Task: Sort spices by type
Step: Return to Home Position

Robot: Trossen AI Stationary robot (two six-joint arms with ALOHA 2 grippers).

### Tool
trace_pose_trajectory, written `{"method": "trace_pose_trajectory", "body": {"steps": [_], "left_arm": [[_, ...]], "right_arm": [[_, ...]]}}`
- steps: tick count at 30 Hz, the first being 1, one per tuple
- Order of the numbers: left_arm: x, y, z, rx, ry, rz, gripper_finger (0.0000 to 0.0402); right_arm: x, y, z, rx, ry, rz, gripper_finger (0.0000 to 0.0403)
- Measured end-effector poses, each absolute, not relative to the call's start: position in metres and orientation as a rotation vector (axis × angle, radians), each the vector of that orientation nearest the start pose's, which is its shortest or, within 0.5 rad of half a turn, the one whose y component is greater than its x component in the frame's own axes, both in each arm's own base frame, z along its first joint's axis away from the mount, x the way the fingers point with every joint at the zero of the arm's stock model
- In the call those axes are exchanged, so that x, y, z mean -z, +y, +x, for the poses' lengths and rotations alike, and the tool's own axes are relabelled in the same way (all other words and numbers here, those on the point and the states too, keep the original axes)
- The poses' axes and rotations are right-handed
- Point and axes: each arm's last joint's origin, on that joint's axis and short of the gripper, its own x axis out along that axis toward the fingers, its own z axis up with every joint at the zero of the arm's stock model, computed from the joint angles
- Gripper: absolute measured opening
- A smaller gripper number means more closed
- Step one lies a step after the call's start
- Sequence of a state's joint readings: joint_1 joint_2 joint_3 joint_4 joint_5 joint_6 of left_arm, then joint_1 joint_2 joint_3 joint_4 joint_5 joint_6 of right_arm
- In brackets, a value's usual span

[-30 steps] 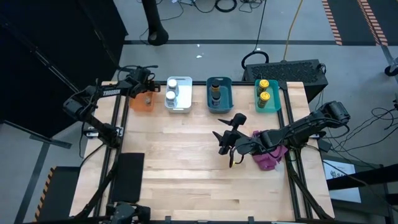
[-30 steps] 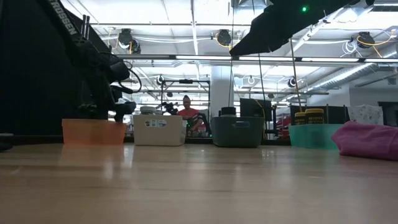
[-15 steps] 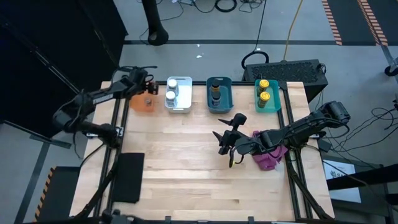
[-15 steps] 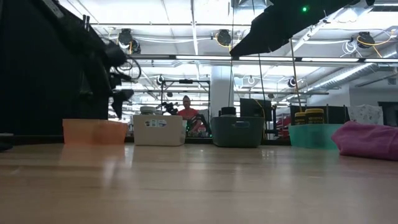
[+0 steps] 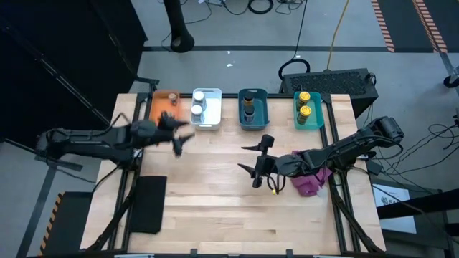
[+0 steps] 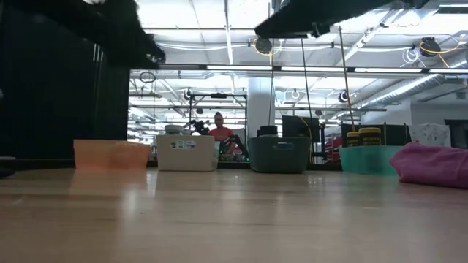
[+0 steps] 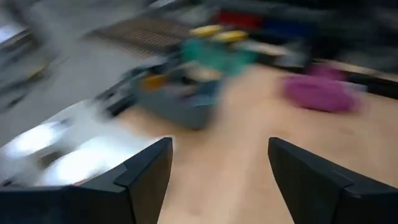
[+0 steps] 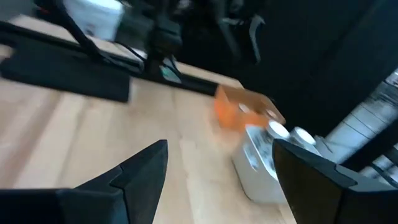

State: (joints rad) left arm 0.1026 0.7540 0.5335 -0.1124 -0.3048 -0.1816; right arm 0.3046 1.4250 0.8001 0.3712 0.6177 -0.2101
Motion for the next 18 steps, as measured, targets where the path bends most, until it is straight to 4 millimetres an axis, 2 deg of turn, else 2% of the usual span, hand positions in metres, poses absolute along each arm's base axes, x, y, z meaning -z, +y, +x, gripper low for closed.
{"method": "trace_pose_trajectory", "body": {"steps": [3,7,13,16,18], "left_arm": [[-0.246,-0.001,0.163,-0.238,0.216,-0.032,0.0271],[-0.235,-0.02,0.157,-0.103,0.109,0.114,0.0271],[-0.241,-0.016,0.141,-0.136,0.032,0.218,0.0271],[-0.244,-0.01,0.132,-0.164,0.029,0.235,0.0271],[-0.244,-0.007,0.127,-0.18,0.027,0.234,0.0271]], "right_arm": [[-0.251,0.077,0.296,0.238,0.218,-0.337,0.027],[-0.257,0.076,0.297,0.241,0.177,-0.409,0.027],[-0.258,0.071,0.298,0.214,0.133,-0.442,0.027],[-0.252,0.067,0.287,0.211,0.07,-0.44,0.027],[-0.249,0.063,0.272,0.225,0.01,-0.43,0.027]]}}
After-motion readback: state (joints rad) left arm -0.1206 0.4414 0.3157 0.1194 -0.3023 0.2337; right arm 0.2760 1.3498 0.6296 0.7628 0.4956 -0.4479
